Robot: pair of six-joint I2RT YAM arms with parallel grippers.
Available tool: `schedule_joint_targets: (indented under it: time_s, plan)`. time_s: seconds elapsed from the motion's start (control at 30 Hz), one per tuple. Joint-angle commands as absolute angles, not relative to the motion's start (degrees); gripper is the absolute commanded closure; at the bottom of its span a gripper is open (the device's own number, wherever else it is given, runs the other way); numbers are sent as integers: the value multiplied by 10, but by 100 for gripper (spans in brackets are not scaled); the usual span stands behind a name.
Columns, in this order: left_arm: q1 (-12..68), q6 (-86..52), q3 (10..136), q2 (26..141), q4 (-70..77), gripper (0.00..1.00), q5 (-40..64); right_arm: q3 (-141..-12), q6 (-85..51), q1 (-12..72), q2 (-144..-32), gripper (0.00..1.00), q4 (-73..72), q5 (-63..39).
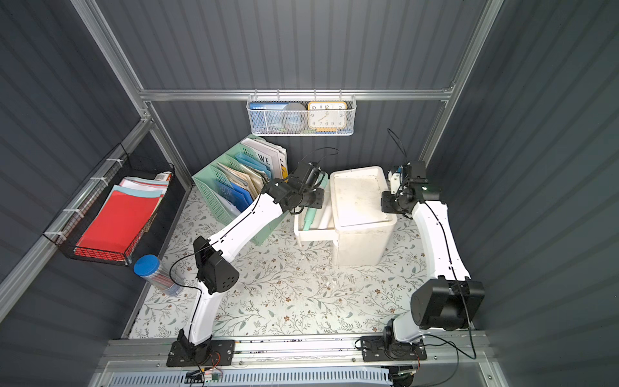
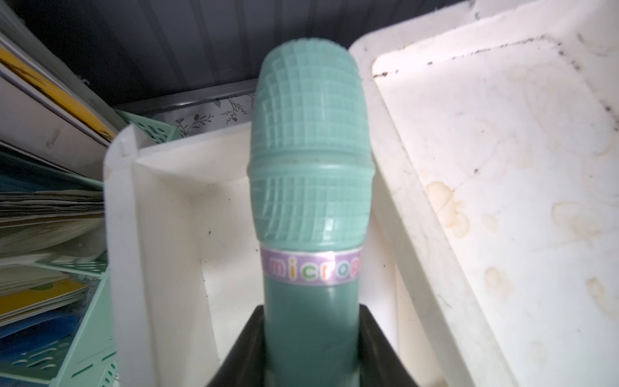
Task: Take the microphone out of the drawer
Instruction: Pick up the microphone from the drawer, then place the microphone at the center of the board.
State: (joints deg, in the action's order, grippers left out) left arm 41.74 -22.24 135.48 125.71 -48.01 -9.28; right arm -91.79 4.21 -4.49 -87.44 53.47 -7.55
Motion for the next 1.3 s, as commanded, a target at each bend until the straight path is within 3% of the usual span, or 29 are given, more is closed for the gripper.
schedule_joint_targets:
  time_s: [0.0,0.43,0.97,1.27]
  plan:
    - [414,-240,1350,1208,-455,75,-111,-891,1,-22,-874,95,596,-124]
    - [375,-261,1224,1065,-476,74,-181,-838,-32,-22,-833,94,543,-112]
    - [345,-397,724,788,-392,73,-190,-837,-42,-22,-844,94,538,-124]
    - [345,-494,516,755,-323,75,-157,-837,-42,-22,-845,94,538,-128]
